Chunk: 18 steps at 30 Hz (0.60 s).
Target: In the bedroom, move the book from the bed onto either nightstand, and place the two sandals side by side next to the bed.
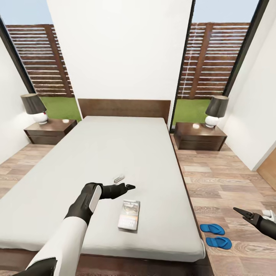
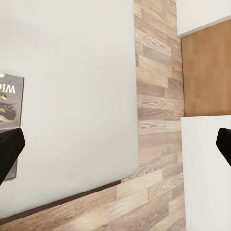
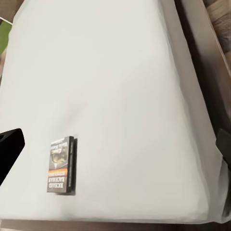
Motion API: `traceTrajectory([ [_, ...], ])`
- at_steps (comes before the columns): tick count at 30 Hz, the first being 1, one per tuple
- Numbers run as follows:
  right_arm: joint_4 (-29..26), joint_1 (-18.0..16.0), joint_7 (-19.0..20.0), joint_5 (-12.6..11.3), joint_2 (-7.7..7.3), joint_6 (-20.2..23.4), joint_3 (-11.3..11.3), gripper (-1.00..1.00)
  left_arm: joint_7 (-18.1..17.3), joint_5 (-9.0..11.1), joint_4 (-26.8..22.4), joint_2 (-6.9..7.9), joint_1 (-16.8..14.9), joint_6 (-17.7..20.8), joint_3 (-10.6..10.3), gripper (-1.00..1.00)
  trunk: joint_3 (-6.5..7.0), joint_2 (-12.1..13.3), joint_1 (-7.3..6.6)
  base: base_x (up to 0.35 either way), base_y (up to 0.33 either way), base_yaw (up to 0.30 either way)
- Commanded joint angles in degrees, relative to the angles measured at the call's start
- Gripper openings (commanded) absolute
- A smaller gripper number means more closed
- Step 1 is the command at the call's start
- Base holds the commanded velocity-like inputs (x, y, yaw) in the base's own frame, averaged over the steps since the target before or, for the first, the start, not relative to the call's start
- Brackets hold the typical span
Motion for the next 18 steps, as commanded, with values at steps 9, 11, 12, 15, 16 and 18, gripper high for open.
traceTrajectory([
  [9, 0.02, -0.04, 0.06, -0.35, -0.01, 0.45, -0.03, 1.00, 0.08, 0.34, -0.01, -0.06, -0.04, 0.47, 0.27, 1.00, -0.87, -0.04, 0.00, 0.000, 0.000, 0.000],
  [11, 0.02, -0.04, 0.06, -0.35, -0.01, 0.45, -0.03, 1.00, 0.07, 0.34, -0.02, -0.06, -0.04, 0.47, 0.27, 1.00, -1.04, -0.04, 0.00, 0.000, 0.000, 0.000],
  [12, 0.02, -0.04, 0.06, -0.35, -0.01, 0.45, -0.03, 1.00, 0.08, 0.34, -0.02, -0.06, -0.04, 0.47, 0.27, 1.00, -1.13, -0.04, 0.00, 0.000, 0.000, 0.000],
  [15, 0.02, -0.04, 0.06, -0.35, -0.01, 0.45, -0.03, 1.00, 0.05, 0.34, -0.03, -0.06, -0.04, 0.42, 0.27, 1.00, -1.40, -0.04, 0.00, 0.000, 0.000, 0.000],
  [16, 0.02, -0.04, 0.06, -0.35, -0.01, 0.45, -0.03, 1.00, 0.07, 0.34, -0.03, -0.06, -0.04, 0.41, 0.27, 1.00, -1.49, -0.04, 0.00, 0.000, 0.000, 0.000],
  [18, 0.02, -0.04, 0.06, -0.35, -0.01, 0.45, -0.03, 1.00, 0.07, 0.34, -0.03, -0.06, -0.04, 0.27, 0.27, 1.00, -1.67, -0.04, 0.00, 0.000, 0.000, 0.000],
])
